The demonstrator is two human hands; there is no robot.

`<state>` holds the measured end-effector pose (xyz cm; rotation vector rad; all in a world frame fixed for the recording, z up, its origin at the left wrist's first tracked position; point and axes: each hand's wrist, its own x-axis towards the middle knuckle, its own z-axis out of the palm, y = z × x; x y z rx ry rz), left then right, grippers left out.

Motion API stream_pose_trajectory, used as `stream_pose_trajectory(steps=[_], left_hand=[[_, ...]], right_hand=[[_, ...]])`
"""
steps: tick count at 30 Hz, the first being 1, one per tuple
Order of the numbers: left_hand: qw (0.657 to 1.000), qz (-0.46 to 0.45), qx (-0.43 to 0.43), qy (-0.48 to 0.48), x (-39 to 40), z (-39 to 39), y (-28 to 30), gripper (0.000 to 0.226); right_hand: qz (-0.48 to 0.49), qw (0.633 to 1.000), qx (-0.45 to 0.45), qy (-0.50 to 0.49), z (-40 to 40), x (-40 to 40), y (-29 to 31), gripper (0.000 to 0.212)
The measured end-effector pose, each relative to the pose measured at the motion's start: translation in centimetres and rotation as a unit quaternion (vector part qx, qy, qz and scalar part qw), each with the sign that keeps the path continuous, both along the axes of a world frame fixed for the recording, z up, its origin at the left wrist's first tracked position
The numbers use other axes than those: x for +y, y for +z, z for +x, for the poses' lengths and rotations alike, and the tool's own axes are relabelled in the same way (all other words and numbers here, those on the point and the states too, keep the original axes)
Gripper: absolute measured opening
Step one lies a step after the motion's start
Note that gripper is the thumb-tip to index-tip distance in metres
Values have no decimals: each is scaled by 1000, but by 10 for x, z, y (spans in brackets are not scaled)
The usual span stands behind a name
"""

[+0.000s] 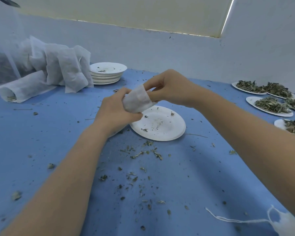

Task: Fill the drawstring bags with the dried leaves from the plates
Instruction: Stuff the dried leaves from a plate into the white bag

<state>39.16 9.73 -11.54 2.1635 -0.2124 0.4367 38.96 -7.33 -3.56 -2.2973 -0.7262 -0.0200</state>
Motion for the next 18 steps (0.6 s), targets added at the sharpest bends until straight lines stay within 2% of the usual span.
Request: stream_pose_trajectory(steps=[5,6,7,9,11,13,18], left_hand=[[1000,19,7,6,8,1,-7,47],[1000,18,11,8,9,1,-7,48],[1000,18,15,9,10,2,-8,48],[999,20,21,15,10,2,-9,50],[999,29,21,25,8,2,-10,49],[999,34,23,34,6,3,-10,46],[996,8,40,76,19,-2,-1,29]], right_hand=[[90,987,2,-133,-5,-19,-34,15],[71,984,16,-161,-7,-23,-41,21],[26,981,46,-185,-8,-27,-47,42],[-108,964,114,-215,-13,-33,-60,101],[-189,945,141,-226,-18,-34,-69,134],[-194,943,139,-231,-18,-34,-77,143],[-190,946,98,-245,-18,-25,-75,140]])
